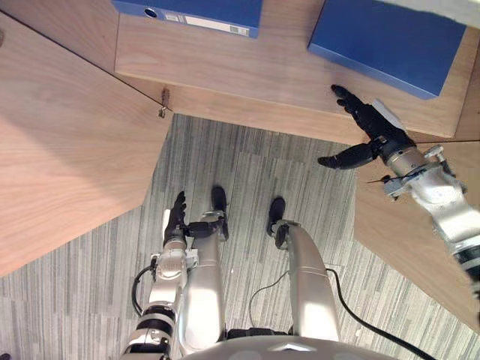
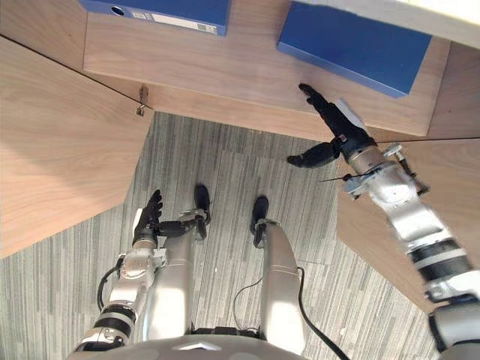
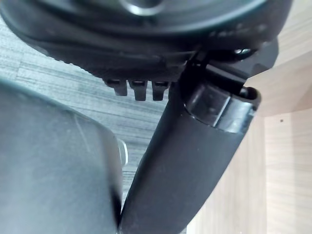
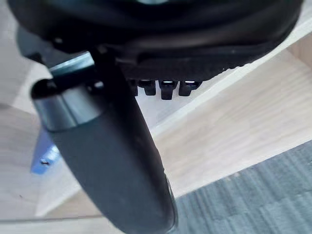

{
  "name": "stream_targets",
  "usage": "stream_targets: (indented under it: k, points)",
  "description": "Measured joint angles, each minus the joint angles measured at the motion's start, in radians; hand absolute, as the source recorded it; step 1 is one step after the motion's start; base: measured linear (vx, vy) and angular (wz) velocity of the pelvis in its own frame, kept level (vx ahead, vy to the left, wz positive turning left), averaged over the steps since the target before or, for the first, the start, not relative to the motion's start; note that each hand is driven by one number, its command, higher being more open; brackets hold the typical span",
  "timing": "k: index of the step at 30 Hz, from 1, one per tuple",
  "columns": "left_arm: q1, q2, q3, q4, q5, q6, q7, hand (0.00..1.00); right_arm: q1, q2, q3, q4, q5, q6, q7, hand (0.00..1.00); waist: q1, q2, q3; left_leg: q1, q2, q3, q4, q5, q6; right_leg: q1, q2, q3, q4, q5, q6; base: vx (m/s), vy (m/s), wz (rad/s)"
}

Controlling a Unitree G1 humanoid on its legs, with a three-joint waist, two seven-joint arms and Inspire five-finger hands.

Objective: Walk over to the cabinet, pick up the folder, carry it to the office cabinet, place the folder inside the office cabinet, then close the office cabinet door

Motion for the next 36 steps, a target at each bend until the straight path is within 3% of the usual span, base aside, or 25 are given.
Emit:
stream_targets:
  k: [5,10,14,21,36]
  points:
    - [-0.007,-0.009,0.001,-0.007,0.019,0.000,0.019,1.00,0.026,0.197,-0.134,-0.153,-0.073,-0.029,-0.147,0.00,-0.001,0.000,0.000,0.000,0.002,0.002,0.001,0.000,0.000,0.000,0.001,0.000,-0.001,0.000,0.000,0.01,-0.005,-0.01]
    - [-0.008,-0.020,0.018,-0.009,0.036,0.000,0.033,1.00,0.016,0.234,-0.154,-0.193,-0.346,-0.039,-0.246,0.00,0.001,0.000,0.000,0.000,0.002,0.001,0.003,-0.002,-0.001,0.000,0.000,0.000,0.001,0.000,0.000,-0.01,-0.008,0.00]
    - [-0.009,-0.028,0.029,-0.010,0.056,0.000,0.046,1.00,0.017,0.255,-0.143,-0.183,-0.466,-0.024,-0.250,0.00,0.001,0.000,0.000,0.000,0.002,0.001,0.003,-0.002,-0.001,-0.001,0.000,0.000,0.002,0.000,0.000,-0.01,-0.006,0.00]
    - [-0.012,-0.032,0.030,-0.010,0.056,0.000,0.060,1.00,-0.020,0.280,-0.132,-0.108,-0.528,0.002,-0.256,0.00,0.004,0.000,0.000,-0.003,0.000,-0.001,0.007,-0.001,0.000,-0.001,-0.002,-0.002,0.003,0.000,0.000,0.00,0.000,0.00]
    - [-0.020,-0.046,0.070,-0.019,0.054,-0.001,0.074,1.00,-0.180,0.274,-0.154,0.099,-0.530,0.071,-0.307,0.00,0.010,0.003,0.001,-0.060,-0.007,-0.019,0.028,-0.001,0.000,-0.044,-0.009,-0.018,0.018,0.000,0.000,0.00,-0.005,0.02]
